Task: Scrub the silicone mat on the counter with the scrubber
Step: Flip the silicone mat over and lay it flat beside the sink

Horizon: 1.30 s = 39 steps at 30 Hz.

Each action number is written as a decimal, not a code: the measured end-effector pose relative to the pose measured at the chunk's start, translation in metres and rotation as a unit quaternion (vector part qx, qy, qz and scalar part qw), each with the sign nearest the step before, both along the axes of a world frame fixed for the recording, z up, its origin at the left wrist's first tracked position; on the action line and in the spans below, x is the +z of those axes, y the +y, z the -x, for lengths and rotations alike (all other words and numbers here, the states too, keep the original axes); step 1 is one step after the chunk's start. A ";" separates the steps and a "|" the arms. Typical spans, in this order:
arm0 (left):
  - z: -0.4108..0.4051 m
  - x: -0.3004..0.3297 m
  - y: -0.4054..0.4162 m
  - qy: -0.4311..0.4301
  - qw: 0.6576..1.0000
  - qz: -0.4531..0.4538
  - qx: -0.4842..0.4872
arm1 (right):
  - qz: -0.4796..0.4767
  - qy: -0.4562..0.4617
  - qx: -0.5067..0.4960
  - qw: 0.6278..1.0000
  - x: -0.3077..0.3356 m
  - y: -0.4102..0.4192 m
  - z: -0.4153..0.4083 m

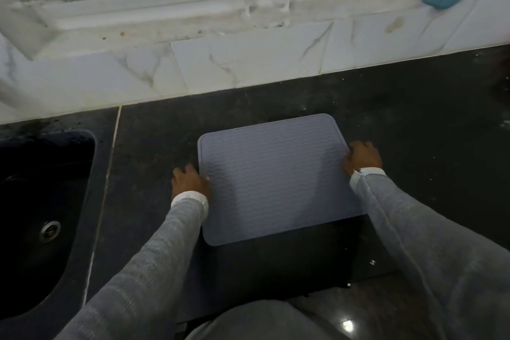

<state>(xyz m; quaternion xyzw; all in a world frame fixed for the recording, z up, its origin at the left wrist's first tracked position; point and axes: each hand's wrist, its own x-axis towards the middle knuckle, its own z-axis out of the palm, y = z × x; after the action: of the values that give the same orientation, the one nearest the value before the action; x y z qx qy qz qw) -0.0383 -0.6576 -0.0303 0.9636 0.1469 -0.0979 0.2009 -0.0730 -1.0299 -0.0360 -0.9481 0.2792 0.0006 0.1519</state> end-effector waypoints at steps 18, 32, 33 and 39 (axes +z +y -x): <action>-0.016 0.003 0.015 0.116 0.962 0.207 0.136 | -0.205 -0.016 -0.127 0.970 0.016 -0.010 -0.010; -0.019 -0.008 0.028 0.129 0.909 0.349 0.187 | -0.232 0.003 -0.145 0.962 0.022 -0.011 -0.006; -0.019 -0.009 0.028 0.128 0.906 0.357 0.188 | -0.230 0.003 -0.144 0.963 0.022 -0.011 -0.007; -0.020 -0.018 0.027 0.122 0.890 0.393 0.194 | -0.236 0.013 -0.138 0.962 0.028 -0.010 -0.006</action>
<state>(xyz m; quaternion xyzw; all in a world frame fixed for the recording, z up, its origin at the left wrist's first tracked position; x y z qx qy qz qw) -0.0181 -0.6310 -0.0479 0.7386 0.3036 -0.2236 0.5588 -0.0665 -1.0396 -0.0076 -0.8378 0.4012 0.0574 0.3660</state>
